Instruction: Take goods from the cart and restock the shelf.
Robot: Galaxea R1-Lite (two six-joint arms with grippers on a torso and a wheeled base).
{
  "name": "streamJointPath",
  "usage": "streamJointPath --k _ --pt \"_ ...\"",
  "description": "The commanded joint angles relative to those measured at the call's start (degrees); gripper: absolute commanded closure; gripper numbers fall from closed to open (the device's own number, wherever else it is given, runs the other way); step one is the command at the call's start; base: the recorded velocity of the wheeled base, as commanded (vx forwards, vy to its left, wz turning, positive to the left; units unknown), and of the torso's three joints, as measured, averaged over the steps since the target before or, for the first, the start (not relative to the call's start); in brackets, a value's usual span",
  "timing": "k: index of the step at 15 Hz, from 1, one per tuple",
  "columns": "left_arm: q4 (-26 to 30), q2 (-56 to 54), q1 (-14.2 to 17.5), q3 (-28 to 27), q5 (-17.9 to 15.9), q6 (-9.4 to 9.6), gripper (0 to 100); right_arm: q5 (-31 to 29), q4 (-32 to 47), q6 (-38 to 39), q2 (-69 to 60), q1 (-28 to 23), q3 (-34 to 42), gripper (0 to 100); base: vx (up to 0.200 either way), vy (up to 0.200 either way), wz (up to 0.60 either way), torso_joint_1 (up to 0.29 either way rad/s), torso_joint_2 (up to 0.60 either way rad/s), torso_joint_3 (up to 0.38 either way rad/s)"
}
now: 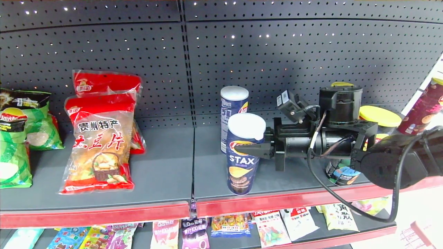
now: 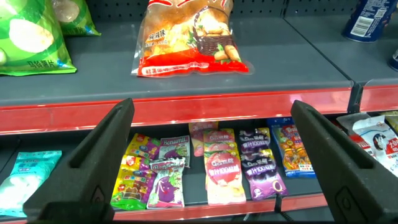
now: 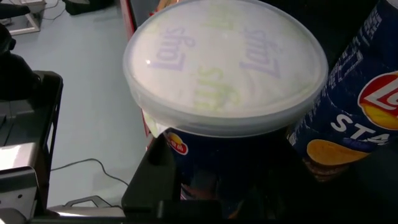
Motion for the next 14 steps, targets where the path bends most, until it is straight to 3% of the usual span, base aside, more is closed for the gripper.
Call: streamJointPath --k 1,5,6,14 --pt "0.0 0.02 0.01 0.1 0.01 -0.01 0 -0.04 0.28 -0.03 0.51 0.05 0.05 100 0.0 0.0 0.0 0.0 0.0 0.0" --pt "0.0 0.02 0.01 0.01 0.01 -0.01 0 -0.04 0.28 0.05 0.43 -0.04 0.14 100 0.0 0.0 0.0 0.0 0.0 0.0" --pt "0.0 0.02 0.01 0.01 0.01 -0.01 0 -0.04 0.28 0.05 0.43 -0.04 0.22 0 0.0 0.0 0.0 0.0 0.0 0.0" --pt "0.0 0.02 0.01 0.1 0.01 -0.01 0 -0.74 0.28 0.32 -3.09 -0.3 2.42 0 0.0 0.0 0.0 0.0 0.0 0.0"
